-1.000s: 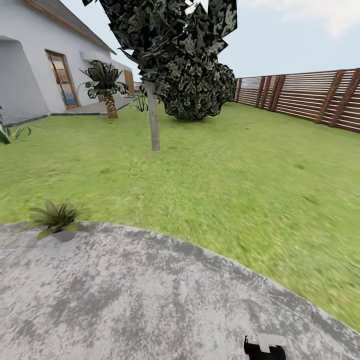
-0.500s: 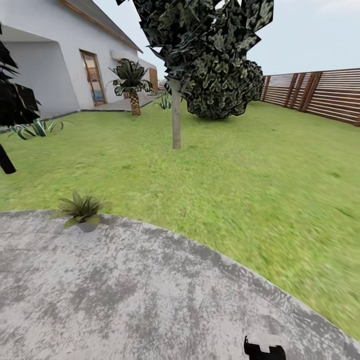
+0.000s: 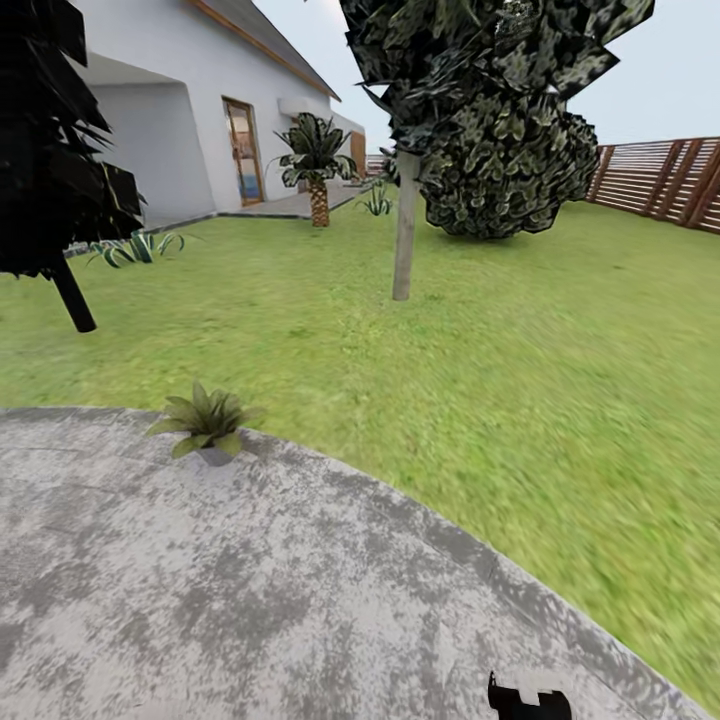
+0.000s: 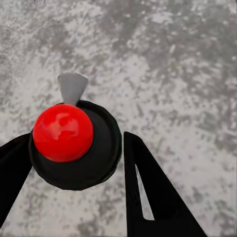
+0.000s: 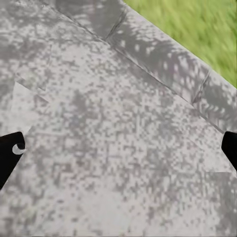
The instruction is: Pick up the pesticide atomizer in the garden and spray insectifuge to fully cover both potted plants in the garden.
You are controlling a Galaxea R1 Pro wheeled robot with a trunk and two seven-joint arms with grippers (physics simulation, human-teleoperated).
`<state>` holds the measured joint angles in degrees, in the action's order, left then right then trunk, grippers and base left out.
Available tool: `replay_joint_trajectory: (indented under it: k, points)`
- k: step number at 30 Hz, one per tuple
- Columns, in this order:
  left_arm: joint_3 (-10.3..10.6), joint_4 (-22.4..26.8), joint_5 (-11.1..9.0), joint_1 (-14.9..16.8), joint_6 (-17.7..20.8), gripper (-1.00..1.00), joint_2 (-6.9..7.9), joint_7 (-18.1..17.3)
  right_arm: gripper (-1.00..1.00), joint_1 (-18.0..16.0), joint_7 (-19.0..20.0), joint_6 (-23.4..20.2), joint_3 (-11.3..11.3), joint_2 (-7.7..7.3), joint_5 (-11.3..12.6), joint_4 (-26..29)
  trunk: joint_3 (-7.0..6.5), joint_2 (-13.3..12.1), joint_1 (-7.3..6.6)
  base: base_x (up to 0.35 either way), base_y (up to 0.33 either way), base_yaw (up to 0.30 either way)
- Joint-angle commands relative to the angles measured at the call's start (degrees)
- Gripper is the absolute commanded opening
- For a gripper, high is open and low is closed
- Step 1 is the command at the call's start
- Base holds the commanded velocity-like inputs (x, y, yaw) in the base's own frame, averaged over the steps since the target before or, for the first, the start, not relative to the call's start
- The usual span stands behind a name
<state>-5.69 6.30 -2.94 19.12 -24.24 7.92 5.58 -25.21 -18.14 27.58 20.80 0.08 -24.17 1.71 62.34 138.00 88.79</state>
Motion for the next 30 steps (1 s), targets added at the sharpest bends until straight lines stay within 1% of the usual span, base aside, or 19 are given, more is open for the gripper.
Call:
replay_joint_trajectory:
  k: [1, 8, 30]
  points:
    - [-0.11, -0.06, -0.31, 0.04, -0.2, -1.0, -0.01, -0.13, 1.0, -0.02, -0.32, 0.1, 0.38, 0.01, -0.61, -0.04, 0.09, 0.02, 0.02, 0.319, 0.148, 0.275]
    - [-0.11, -0.06, -0.3, 0.04, -0.2, -1.0, -0.01, -0.13, 1.0, -0.02, -0.32, 0.1, 0.36, 0.01, -0.61, -0.04, 0.36, 0.02, 0.02, 0.317, 0.136, 0.275]
    - [-0.14, -0.14, -0.32, 0.04, -0.2, -1.0, 0.07, -0.13, 1.0, -0.02, -0.32, 0.1, 0.35, 0.01, -0.61, -0.04, 1.2, 0.02, 0.02, 0.338, 0.001, 0.275]
